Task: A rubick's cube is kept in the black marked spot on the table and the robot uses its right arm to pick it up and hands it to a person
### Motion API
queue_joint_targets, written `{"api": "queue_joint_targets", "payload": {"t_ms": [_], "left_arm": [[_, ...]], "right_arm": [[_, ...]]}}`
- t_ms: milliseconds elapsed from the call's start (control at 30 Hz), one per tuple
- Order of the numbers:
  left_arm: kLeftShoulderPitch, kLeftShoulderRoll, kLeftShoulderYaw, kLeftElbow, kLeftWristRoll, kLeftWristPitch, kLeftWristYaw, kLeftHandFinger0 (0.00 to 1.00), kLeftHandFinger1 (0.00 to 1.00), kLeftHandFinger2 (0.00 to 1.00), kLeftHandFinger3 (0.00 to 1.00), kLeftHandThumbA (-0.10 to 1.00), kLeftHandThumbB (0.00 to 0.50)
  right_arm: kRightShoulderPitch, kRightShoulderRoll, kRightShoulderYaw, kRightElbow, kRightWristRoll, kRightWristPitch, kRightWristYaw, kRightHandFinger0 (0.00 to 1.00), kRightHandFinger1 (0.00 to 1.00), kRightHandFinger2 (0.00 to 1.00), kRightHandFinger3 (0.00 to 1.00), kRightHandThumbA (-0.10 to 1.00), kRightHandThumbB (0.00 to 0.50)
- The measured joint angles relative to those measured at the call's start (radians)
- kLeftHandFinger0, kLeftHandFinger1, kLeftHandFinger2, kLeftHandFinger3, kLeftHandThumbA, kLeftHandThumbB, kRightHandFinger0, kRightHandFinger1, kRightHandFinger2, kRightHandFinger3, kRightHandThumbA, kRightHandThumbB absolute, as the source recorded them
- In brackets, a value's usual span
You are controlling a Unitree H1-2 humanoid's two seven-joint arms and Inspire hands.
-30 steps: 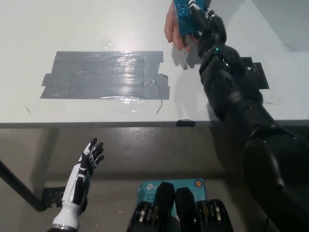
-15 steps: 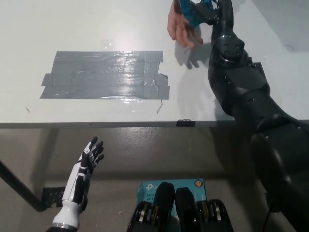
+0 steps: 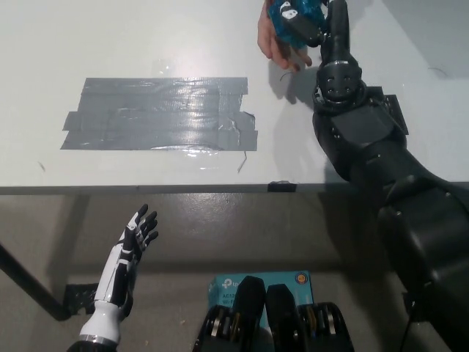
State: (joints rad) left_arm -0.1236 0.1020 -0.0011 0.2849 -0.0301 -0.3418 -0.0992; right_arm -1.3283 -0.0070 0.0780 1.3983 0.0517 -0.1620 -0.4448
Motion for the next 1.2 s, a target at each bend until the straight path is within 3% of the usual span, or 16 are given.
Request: {"api": "queue_joint_targets", "payload": {"t_ms": [100, 167, 433, 533, 567, 600, 633, 667, 700, 733, 800, 1200], "left_arm": [[-0.001, 0.000, 0.000, 0.000, 0.000, 0.000, 0.000, 1.00, 1.00, 1.00, 1.00, 1.00, 0.036], [-0.001, 0.000, 0.000, 0.000, 0.000, 0.000, 0.000, 1.00, 1.00, 1.00, 1.00, 1.00, 0.043], [-0.001, 0.000, 0.000, 0.000, 0.000, 0.000, 0.000, 1.00, 1.00, 1.00, 1.00, 1.00, 0.046], [-0.001, 0.000, 0.000, 0.000, 0.000, 0.000, 0.000, 1.00, 1.00, 1.00, 1.00, 1.00, 0.042], [-0.001, 0.000, 0.000, 0.000, 0.000, 0.000, 0.000, 1.00, 1.00, 1.00, 1.00, 1.00, 0.042], [-0.001, 0.000, 0.000, 0.000, 0.000, 0.000, 0.000, 1.00, 1.00, 1.00, 1.00, 1.00, 0.043], [-0.001, 0.000, 0.000, 0.000, 0.000, 0.000, 0.000, 1.00, 1.00, 1.00, 1.00, 1.00, 0.041], [-0.001, 0.000, 0.000, 0.000, 0.000, 0.000, 0.000, 1.00, 1.00, 1.00, 1.00, 1.00, 0.034], [-0.001, 0.000, 0.000, 0.000, 0.000, 0.000, 0.000, 1.00, 1.00, 1.00, 1.00, 1.00, 0.031], [-0.001, 0.000, 0.000, 0.000, 0.000, 0.000, 0.000, 1.00, 1.00, 1.00, 1.00, 1.00, 0.041], [-0.001, 0.000, 0.000, 0.000, 0.000, 0.000, 0.000, 1.00, 1.00, 1.00, 1.00, 1.00, 0.043], [-0.002, 0.000, 0.000, 0.000, 0.000, 0.002, 0.000, 1.00, 1.00, 1.00, 1.00, 1.00, 0.032]], "right_arm": [[0.000, 0.001, 0.011, 0.005, -0.016, 0.000, -0.007, 0.00, 0.38, 0.86, 0.82, -0.10, 0.163], [0.000, 0.002, 0.020, 0.008, -0.028, 0.000, -0.011, 0.00, 0.40, 0.88, 0.84, -0.10, 0.192], [0.000, 0.018, 0.059, 0.021, -0.072, 0.002, -0.015, 0.02, 0.45, 0.90, 0.89, -0.10, 0.173], [0.000, 0.023, 0.065, 0.022, -0.085, 0.005, -0.015, 0.04, 0.43, 0.81, 0.85, -0.10, 0.184], [0.000, 0.024, 0.065, 0.023, -0.088, 0.006, -0.014, 0.31, 0.73, 1.00, 1.00, 0.00, 0.297], [0.000, 0.024, 0.065, 0.024, -0.093, 0.010, -0.013, 0.40, 0.76, 1.00, 1.00, 0.02, 0.277], [0.000, 0.023, 0.066, 0.024, -0.096, 0.013, -0.011, 0.65, 1.00, 1.00, 1.00, 0.19, 0.318], [0.000, 0.023, 0.067, 0.024, -0.099, 0.019, -0.006, 0.93, 1.00, 1.00, 1.00, 0.32, 0.334], [0.000, 0.023, 0.069, 0.025, -0.102, 0.029, 0.004, 1.00, 1.00, 1.00, 1.00, 0.43, 0.367], [0.000, 0.023, 0.070, 0.025, -0.103, 0.033, 0.009, 1.00, 1.00, 1.00, 1.00, 0.57, 0.415], [-0.003, 0.021, 0.080, 0.027, -0.109, 0.053, 0.039, 1.00, 1.00, 1.00, 1.00, 0.65, 0.435], [-0.005, 0.016, 0.105, 0.030, -0.139, 0.110, 0.126, 1.00, 1.00, 1.00, 1.00, 0.69, 0.427]]}}
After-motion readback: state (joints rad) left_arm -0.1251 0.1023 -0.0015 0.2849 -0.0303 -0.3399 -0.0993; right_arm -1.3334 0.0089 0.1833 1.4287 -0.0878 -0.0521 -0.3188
